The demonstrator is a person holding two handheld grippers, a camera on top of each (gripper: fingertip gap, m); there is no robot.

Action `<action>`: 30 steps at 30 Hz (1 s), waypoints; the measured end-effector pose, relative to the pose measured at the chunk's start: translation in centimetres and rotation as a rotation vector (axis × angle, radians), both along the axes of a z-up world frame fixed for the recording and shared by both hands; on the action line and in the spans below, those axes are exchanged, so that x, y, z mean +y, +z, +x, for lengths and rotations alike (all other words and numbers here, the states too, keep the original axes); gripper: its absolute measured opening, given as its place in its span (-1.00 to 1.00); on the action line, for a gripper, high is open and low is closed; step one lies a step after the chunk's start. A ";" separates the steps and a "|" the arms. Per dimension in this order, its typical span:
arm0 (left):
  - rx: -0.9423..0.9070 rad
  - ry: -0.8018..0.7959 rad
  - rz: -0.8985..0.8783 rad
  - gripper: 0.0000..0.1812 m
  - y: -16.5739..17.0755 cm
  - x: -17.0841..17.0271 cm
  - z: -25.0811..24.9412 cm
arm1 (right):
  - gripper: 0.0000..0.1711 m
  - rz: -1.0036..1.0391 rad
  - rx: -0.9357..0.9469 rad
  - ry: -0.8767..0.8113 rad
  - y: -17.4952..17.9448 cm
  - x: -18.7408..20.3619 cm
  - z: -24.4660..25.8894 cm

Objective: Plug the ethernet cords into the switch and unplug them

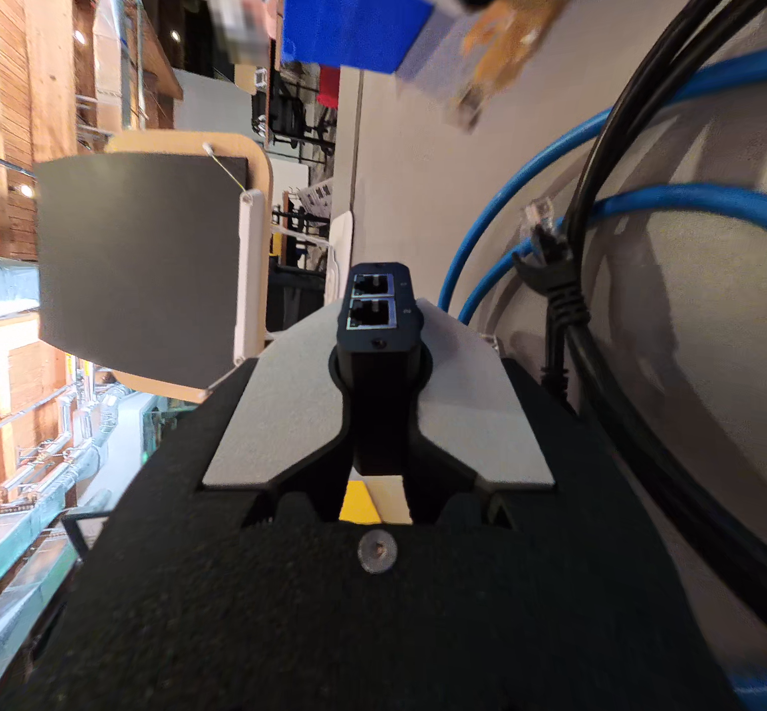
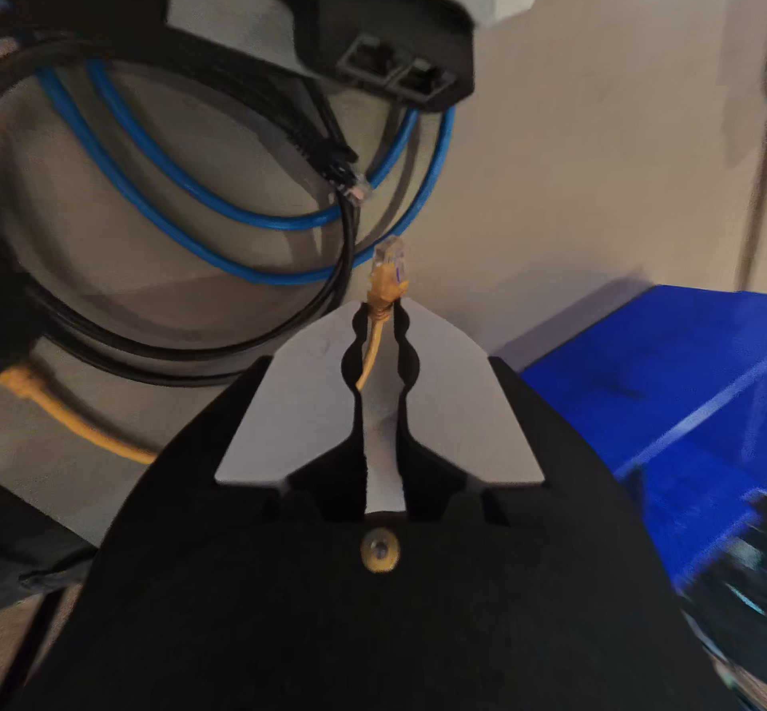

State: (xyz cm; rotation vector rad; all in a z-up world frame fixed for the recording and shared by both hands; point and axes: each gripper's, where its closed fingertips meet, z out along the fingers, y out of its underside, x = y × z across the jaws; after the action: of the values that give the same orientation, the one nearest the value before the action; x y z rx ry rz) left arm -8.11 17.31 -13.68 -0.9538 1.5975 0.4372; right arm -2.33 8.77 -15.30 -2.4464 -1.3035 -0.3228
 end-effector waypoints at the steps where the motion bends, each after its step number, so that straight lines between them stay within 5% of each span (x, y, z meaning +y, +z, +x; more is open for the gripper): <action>1: 0.006 0.015 -0.018 -0.71 -0.3 0.4 -0.2 | -0.86 -0.018 0.076 -0.009 -0.6 -0.3 -0.3; 6: -0.047 0.038 -0.122 -0.72 -0.5 1.1 -0.7 | -0.67 0.079 0.440 -0.152 -0.7 -0.4 -0.5; 13: -0.226 -0.043 -0.388 -0.72 0.8 -0.2 0.1 | -0.72 0.054 1.061 -0.334 -0.7 -1.3 -0.6; 21: -0.348 -0.198 -0.679 -0.72 1.9 -2.7 1.0 | -0.70 0.142 0.728 -0.322 -3.8 0.3 2.0; 30: -0.325 -0.234 -0.753 -0.72 1.5 -3.8 1.3 | -0.84 0.029 0.802 -0.265 -4.0 -1.3 0.2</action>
State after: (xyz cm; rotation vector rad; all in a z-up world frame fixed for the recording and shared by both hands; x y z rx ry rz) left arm -6.80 13.49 -12.20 -1.2875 1.5560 -0.5041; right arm -2.14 7.43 -19.27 -2.3166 -0.6236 0.5307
